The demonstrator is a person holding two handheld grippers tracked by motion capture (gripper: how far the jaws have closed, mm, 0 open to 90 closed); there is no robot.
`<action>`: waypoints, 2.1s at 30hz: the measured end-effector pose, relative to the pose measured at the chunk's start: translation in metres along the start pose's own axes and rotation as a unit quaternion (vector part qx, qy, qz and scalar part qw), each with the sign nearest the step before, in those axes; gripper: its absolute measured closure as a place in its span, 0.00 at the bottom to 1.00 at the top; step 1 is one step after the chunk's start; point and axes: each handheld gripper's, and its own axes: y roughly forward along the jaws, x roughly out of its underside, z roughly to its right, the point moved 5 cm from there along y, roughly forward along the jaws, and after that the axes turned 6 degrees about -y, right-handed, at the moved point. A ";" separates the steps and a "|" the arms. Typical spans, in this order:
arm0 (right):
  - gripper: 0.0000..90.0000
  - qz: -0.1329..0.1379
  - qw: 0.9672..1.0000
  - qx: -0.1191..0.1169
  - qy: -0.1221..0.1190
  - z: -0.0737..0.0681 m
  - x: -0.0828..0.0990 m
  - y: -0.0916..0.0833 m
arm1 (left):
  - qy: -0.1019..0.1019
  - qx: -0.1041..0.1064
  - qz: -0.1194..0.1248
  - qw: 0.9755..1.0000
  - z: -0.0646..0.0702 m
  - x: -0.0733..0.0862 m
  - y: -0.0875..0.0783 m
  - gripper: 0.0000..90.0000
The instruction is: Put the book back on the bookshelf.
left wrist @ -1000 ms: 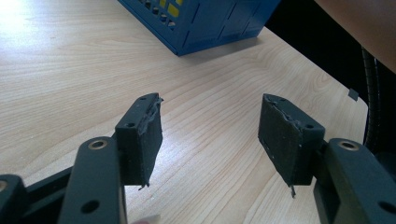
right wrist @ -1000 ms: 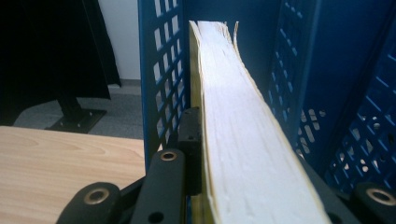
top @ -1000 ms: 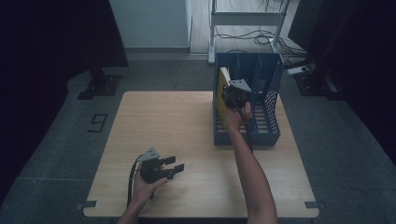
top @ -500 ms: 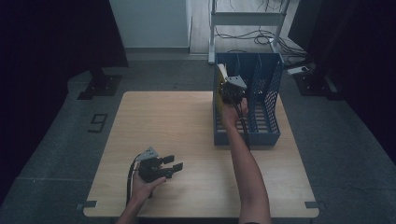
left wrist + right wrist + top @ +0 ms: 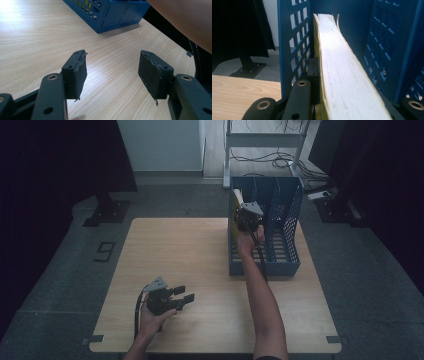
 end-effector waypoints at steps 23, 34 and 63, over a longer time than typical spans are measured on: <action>0.64 0.006 0.998 -0.041 -0.044 -0.002 0.010 -0.018 | 0.004 -0.001 -0.011 1.000 0.004 0.003 0.005 0.44; 0.58 0.003 0.998 -0.050 -0.048 0.000 0.017 -0.024 | 0.003 -0.002 -0.016 1.000 0.003 0.004 0.007 0.44; 0.49 -0.005 0.995 -0.083 -0.048 -0.005 0.020 -0.064 | 0.009 -0.006 -0.025 1.000 0.004 0.006 0.010 0.43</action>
